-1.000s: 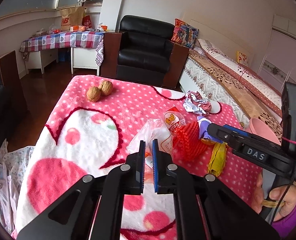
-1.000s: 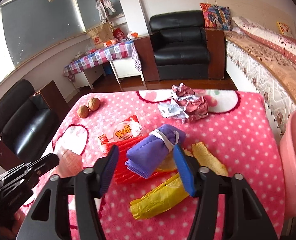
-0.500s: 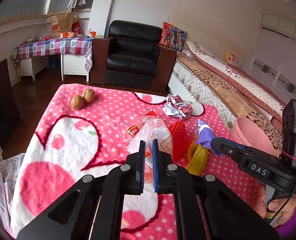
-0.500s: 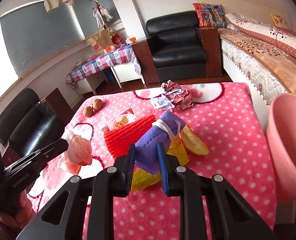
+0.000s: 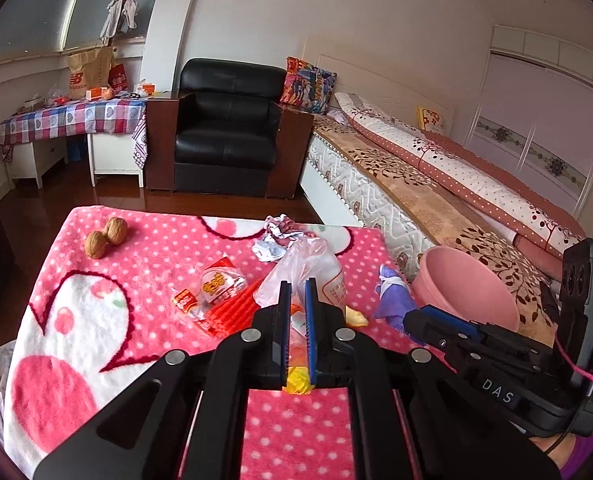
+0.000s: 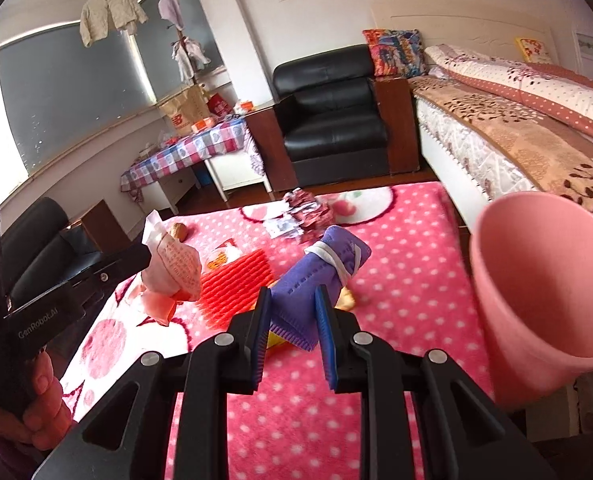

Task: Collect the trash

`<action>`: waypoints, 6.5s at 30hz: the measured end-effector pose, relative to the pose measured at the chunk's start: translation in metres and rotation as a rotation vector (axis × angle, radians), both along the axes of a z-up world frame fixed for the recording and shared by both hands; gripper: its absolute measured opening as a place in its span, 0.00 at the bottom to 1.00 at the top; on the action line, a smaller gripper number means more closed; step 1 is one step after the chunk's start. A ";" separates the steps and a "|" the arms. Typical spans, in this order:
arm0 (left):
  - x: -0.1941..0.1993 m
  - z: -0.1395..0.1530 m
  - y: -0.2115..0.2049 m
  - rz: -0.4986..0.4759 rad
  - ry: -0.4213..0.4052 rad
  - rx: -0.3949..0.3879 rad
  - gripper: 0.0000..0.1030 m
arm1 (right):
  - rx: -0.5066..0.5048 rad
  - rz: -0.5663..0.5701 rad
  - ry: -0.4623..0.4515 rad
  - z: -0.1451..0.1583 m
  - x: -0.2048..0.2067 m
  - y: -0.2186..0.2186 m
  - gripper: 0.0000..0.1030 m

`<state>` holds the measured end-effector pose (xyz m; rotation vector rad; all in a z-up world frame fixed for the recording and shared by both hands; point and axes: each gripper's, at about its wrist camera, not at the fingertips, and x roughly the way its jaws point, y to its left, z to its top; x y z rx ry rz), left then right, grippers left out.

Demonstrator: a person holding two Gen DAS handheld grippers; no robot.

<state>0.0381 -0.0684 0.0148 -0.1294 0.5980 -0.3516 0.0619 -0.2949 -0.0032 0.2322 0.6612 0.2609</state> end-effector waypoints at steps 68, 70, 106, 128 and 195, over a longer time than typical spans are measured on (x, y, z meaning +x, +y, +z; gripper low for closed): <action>0.012 -0.016 -0.206 -0.300 -0.008 0.088 0.38 | 0.020 -0.380 0.007 -0.018 -0.031 -0.167 0.48; 0.011 -0.016 -0.199 -0.284 -0.011 0.096 0.38 | 0.022 -0.364 0.006 -0.017 -0.033 -0.159 0.48; -0.030 -0.032 -0.041 0.007 0.020 0.149 0.38 | -0.033 -0.090 0.063 -0.025 -0.054 -0.010 0.50; 0.006 -0.018 0.061 0.132 0.032 0.085 0.38 | -0.006 -0.012 0.216 -0.040 0.010 0.043 0.58; -0.021 -0.062 0.001 -0.048 0.226 0.108 0.10 | -0.079 0.105 0.429 -0.059 -0.001 0.002 0.13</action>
